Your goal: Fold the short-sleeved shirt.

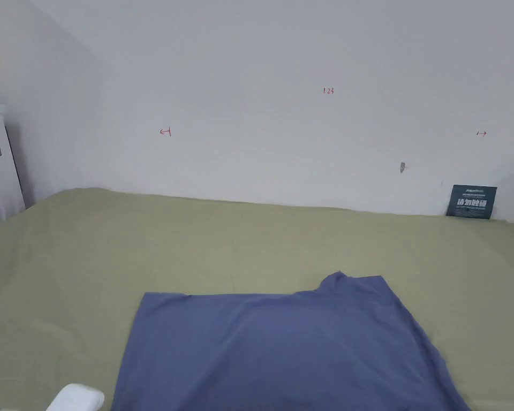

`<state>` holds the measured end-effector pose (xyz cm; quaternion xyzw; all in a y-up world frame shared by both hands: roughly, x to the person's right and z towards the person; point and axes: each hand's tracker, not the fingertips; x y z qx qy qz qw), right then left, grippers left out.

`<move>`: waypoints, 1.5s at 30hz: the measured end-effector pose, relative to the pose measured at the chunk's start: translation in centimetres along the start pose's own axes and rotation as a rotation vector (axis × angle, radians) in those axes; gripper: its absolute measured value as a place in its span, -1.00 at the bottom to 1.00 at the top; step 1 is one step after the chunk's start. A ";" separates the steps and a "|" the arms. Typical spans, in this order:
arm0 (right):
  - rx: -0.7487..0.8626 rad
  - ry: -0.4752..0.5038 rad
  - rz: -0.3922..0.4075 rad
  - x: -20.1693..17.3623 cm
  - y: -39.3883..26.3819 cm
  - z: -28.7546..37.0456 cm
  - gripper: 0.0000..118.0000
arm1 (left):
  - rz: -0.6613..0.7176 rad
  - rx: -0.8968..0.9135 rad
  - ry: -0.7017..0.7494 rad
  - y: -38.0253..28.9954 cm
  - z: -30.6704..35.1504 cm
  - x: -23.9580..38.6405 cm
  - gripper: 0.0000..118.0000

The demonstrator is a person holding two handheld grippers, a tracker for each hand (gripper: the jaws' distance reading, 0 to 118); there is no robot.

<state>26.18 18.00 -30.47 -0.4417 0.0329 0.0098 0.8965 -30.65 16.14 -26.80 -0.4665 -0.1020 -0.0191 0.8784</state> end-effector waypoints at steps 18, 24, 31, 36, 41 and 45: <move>0.013 -0.028 -0.033 0.4 -2.1 3.1 0.56 | 0.323 0.123 0.117 -2.2 5.5 -1.2 0.46; 0.012 -0.082 0.017 -2.0 -2.4 3.1 -1.00 | 0.281 0.127 0.178 -2.3 5.6 1.6 -0.82; -0.030 -0.064 0.015 -4.0 -3.6 1.8 -1.00 | 0.267 0.062 0.184 -2.8 3.6 2.9 -1.00; -0.031 -0.055 0.008 -4.3 -3.8 0.9 -1.00 | 0.276 0.052 0.172 -3.3 1.9 1.5 -0.80; -0.040 -0.042 0.006 -4.1 -3.8 0.7 -1.00 | 0.286 0.026 0.137 -3.6 1.3 1.3 0.45; -0.033 -0.037 -0.009 -3.5 -3.6 0.6 -1.00 | 0.223 0.016 0.095 -3.0 -0.5 2.0 0.45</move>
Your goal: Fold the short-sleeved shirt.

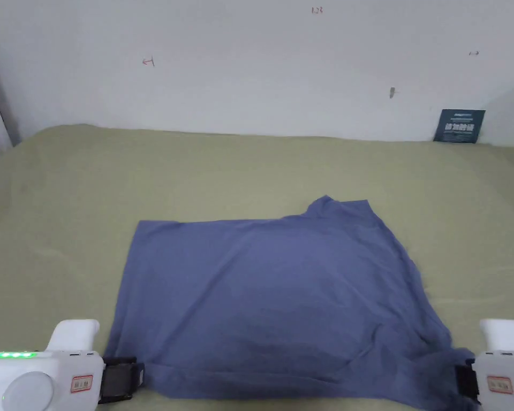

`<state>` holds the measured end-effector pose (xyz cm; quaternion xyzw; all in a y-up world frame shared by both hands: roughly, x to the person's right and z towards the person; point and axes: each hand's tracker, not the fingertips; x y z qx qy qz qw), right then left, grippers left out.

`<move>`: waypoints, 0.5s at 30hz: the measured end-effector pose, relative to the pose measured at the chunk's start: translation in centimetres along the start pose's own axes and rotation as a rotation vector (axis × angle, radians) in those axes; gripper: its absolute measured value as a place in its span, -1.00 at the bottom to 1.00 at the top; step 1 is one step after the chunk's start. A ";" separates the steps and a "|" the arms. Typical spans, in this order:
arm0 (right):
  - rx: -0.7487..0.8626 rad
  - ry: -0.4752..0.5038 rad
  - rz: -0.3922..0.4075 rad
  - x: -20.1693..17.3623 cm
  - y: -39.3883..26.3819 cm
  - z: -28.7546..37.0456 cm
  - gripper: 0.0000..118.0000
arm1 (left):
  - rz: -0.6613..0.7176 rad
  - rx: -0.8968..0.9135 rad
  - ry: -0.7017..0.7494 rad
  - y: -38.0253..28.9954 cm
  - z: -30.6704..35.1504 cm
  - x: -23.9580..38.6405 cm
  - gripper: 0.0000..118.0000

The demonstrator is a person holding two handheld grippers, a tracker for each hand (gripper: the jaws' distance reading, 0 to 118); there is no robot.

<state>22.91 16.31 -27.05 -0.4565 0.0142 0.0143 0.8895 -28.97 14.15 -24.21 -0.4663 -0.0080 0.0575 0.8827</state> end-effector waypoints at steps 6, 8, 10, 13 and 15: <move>-0.006 0.003 -0.035 1.4 0.1 -0.4 -1.00 | -0.054 -0.063 0.054 -0.4 -3.5 -0.1 -0.51; -0.028 0.023 -0.045 2.3 0.4 -1.3 -0.80 | 0.008 -0.021 0.004 -0.8 -2.9 -0.4 -0.88; -0.089 0.041 -0.030 2.9 0.3 -2.8 0.32 | 0.002 -0.037 0.000 -0.7 -2.5 -0.5 -0.88; -0.136 0.051 -0.019 3.3 -0.3 -5.4 0.61 | -0.005 -0.018 -0.009 -0.5 -1.9 -0.5 -0.88; -0.159 0.028 -0.028 3.5 -0.5 -7.3 0.56 | 0.021 -0.016 -0.018 -0.3 -1.7 -0.6 -0.88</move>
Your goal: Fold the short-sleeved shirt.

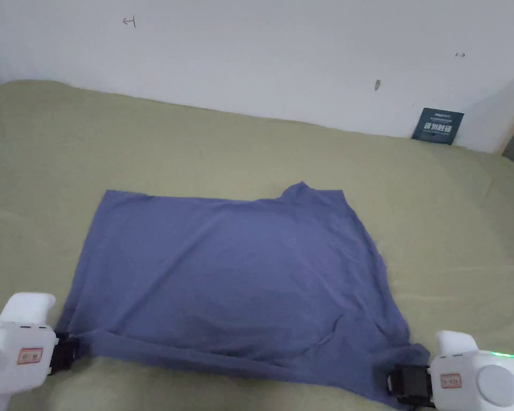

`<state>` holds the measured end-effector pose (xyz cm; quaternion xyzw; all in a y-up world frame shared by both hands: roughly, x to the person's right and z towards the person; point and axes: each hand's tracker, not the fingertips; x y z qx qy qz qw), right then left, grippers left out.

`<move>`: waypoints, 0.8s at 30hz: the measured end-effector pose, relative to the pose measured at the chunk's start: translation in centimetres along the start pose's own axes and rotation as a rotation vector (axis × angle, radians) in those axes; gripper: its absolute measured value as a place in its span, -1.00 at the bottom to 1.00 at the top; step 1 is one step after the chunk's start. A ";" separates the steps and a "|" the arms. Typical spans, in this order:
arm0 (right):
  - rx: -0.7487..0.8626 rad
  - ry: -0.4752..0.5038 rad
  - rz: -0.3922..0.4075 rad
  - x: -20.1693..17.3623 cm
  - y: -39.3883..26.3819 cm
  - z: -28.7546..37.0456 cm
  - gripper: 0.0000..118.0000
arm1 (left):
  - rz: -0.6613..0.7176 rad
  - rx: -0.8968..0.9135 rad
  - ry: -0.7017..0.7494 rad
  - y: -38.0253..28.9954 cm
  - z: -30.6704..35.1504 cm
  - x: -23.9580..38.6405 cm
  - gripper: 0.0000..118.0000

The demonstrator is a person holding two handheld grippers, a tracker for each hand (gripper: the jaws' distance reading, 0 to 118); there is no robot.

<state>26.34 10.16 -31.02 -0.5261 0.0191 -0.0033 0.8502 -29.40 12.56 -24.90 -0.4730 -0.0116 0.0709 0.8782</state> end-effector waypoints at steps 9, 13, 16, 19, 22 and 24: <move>-0.004 -0.063 0.143 -2.6 -0.4 1.9 -0.95 | 0.018 -0.017 0.001 -0.2 0.1 0.4 -0.88; 0.046 -0.070 0.164 -3.9 0.8 4.8 -0.95 | 0.025 -0.007 0.004 0.1 1.1 0.2 -0.88; 0.078 -0.042 0.166 -4.1 3.0 6.6 -0.95 | 0.025 0.000 0.000 1.5 2.2 0.1 -0.88; 0.088 -0.021 0.155 -3.9 5.9 6.8 -0.95 | 0.035 -0.006 -0.004 3.9 2.8 -0.1 -0.88; 0.050 -0.034 0.180 -3.8 9.4 5.1 -0.95 | 0.025 -0.008 -0.013 6.7 2.3 -0.6 -0.88; 0.017 -0.035 0.177 -3.8 11.7 3.4 -0.95 | 0.028 -0.062 -0.022 8.7 0.9 -1.3 -0.88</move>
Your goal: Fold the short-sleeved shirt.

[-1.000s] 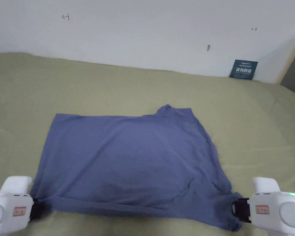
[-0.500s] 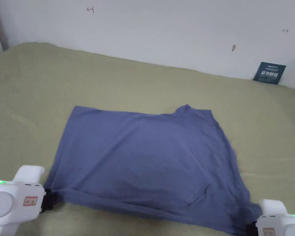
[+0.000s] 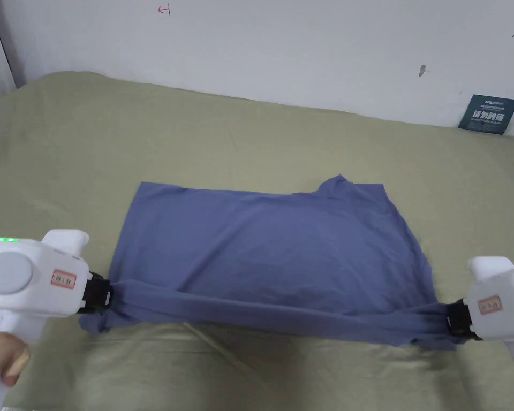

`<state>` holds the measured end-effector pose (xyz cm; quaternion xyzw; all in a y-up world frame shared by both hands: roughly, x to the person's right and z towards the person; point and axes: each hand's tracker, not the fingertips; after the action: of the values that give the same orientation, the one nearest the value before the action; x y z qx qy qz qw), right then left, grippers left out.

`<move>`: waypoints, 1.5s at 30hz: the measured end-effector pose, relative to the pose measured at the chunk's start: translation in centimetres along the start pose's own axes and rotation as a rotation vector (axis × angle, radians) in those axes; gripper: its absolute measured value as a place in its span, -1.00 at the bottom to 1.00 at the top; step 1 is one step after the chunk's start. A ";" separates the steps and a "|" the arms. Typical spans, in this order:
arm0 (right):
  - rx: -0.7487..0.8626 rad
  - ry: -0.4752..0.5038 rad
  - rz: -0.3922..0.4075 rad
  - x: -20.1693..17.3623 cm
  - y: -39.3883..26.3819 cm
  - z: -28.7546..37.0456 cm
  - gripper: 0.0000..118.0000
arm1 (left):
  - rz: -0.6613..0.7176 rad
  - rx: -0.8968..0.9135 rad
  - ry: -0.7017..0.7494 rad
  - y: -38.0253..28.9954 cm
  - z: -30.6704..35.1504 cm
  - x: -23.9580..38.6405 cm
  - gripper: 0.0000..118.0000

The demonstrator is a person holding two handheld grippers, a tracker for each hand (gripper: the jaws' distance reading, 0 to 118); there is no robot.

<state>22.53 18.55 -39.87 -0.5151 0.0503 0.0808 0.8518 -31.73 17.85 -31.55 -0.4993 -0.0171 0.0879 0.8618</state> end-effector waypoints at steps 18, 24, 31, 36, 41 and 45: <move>0.013 -0.033 -0.135 1.4 6.8 -10.5 0.46 | 0.023 -0.134 0.129 6.3 -8.2 -1.0 0.45; 0.079 -0.002 -0.109 0.5 4.3 -4.5 0.42 | -0.015 -0.032 0.101 4.9 -2.4 -0.3 0.44; 0.110 0.056 -0.037 -2.7 -2.7 0.4 -1.00 | 0.010 0.118 0.045 -1.5 1.5 1.6 -1.00; 0.080 0.049 -0.024 -3.1 -5.9 -0.4 -1.00 | -0.002 0.054 0.049 -5.1 -0.7 1.9 -1.00; 0.070 0.034 -0.055 -2.1 -6.7 -0.7 -1.00 | 0.030 0.043 0.054 -4.1 -3.3 1.1 -0.49; 0.055 0.006 -0.072 -1.2 -6.1 -1.0 -1.00 | 0.087 -0.003 0.096 -1.8 -5.8 0.4 0.47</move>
<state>22.50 14.78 -34.78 -0.4934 0.0367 0.0473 0.8678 -30.39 12.09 -32.87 -0.5046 0.0460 0.1010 0.8562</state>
